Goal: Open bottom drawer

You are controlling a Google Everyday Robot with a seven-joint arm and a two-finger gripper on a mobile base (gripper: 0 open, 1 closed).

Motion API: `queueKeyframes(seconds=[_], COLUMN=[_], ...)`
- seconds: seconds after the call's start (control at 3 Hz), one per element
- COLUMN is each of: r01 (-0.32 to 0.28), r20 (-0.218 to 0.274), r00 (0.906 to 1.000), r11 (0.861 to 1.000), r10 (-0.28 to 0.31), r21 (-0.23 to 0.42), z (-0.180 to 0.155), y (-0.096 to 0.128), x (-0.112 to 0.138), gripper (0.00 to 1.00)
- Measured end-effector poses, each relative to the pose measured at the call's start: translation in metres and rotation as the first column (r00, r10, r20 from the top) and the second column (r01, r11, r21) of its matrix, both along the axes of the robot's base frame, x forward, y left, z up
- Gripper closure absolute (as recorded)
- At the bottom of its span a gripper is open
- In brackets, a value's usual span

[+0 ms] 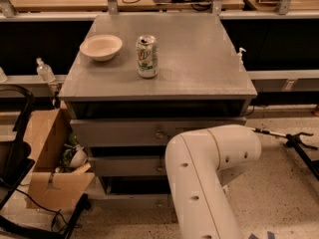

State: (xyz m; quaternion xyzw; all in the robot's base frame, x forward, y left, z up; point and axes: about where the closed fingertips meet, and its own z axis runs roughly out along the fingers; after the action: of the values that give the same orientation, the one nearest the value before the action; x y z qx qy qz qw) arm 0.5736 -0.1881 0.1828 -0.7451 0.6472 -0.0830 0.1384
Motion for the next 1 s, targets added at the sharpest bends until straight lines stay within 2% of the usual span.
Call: queueKeyframes(seconds=[0.33, 0.67, 1.0], r01=[0.000, 0.002, 0.002], r20=[0.000, -0.011, -0.011], r00=[1.0000, 0.9999, 0.9999], r11=[1.000, 1.000, 1.000], r10=[0.000, -0.002, -0.002], r21=[0.000, 0.029, 0.029], z=[0.000, -0.003, 0.000], y=[0.000, -0.005, -0.005], x=[0.000, -0.019, -0.019], gripper=[1.00, 1.00, 1.00])
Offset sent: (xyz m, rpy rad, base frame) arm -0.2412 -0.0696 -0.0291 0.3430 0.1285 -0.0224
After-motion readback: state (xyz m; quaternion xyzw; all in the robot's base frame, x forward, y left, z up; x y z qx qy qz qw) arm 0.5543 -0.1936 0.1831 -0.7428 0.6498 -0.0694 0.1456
